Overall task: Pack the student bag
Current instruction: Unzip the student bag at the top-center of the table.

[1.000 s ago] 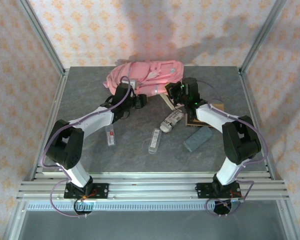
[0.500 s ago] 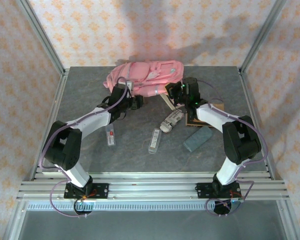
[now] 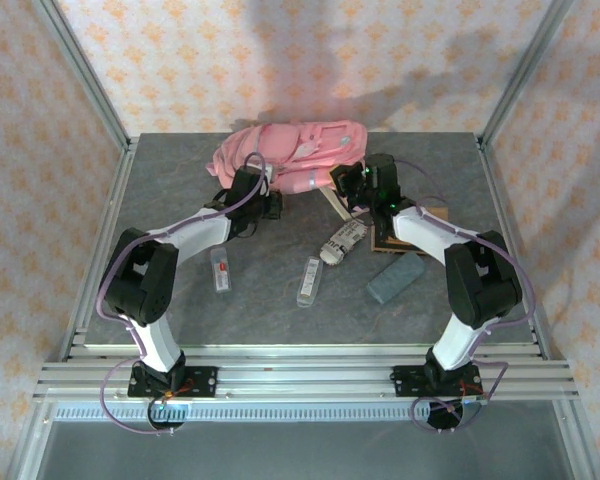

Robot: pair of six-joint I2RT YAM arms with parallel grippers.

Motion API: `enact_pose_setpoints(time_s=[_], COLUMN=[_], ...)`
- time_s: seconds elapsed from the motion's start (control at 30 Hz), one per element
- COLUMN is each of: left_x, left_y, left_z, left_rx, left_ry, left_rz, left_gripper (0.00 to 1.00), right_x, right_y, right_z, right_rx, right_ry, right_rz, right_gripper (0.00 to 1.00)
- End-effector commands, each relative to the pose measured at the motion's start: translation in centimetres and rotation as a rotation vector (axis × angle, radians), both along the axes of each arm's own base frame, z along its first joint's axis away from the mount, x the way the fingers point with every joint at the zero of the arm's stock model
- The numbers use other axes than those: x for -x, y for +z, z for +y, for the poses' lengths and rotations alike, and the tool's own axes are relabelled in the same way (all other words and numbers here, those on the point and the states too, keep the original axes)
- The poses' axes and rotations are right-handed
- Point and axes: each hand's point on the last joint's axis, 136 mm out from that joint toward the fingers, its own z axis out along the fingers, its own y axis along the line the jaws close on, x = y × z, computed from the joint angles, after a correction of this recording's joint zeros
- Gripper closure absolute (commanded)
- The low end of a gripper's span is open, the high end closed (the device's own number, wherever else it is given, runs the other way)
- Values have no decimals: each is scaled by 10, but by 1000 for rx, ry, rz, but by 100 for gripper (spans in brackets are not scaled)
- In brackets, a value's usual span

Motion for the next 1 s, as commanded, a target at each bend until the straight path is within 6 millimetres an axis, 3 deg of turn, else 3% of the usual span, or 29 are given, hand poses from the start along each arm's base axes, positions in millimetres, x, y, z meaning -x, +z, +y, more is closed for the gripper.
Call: enact_pose_setpoints(time_s=[0.0,0.33,0.6,0.67,0.83,0.97], left_x=[-3,-1,20,27,44,54], left_y=[4,15,5,4,6,13], left_z=[3,18,90,100,85,51], left_rx=[-28,-60,-63,-52,-16,-13], left_ry=[15,40,213,233,175,93], left_rz=[-11,-31,11,11,20,0], left_gripper=[97,100,100,100,100,100], right_x=[-9,-7,-12,-16,-30,-56], right_y=[53,42,5,-2,-24,-34], right_z=[7,4,-34,-44,-58,-68], right_rx=[-58,-33,19,30,59,93], right_ry=[25,24,-27,-42,-54,-78], right_rz=[-148,-132,-63,-53,-13,1], right_gripper=[100,100,100,100,100,100])
